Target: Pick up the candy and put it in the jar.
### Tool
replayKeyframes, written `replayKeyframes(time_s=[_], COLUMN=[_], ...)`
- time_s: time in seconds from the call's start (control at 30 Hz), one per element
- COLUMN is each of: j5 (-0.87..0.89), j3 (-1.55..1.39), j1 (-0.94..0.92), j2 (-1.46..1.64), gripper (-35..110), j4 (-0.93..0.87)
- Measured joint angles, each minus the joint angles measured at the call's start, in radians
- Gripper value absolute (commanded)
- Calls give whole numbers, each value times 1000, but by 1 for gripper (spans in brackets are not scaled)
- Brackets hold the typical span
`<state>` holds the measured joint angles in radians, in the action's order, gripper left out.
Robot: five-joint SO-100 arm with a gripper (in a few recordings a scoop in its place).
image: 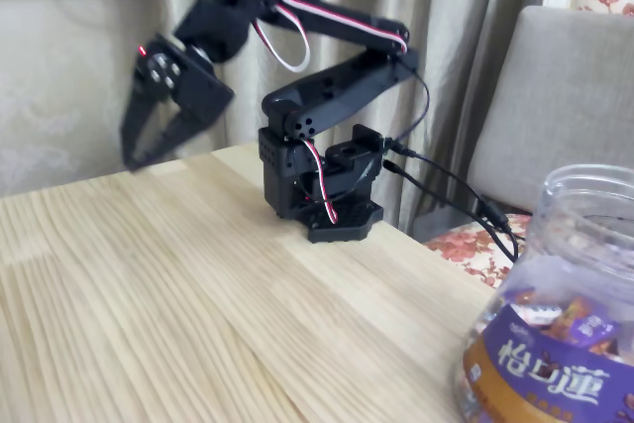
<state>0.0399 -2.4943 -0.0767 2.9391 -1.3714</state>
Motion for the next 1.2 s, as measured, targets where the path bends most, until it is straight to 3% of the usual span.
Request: replayKeyframes(time_s=[0.53,1.2], j5=[-28,-18], j3=[-417,-436], j1=[29,25], j2=[299,321], gripper=[0,4], j4=[95,95])
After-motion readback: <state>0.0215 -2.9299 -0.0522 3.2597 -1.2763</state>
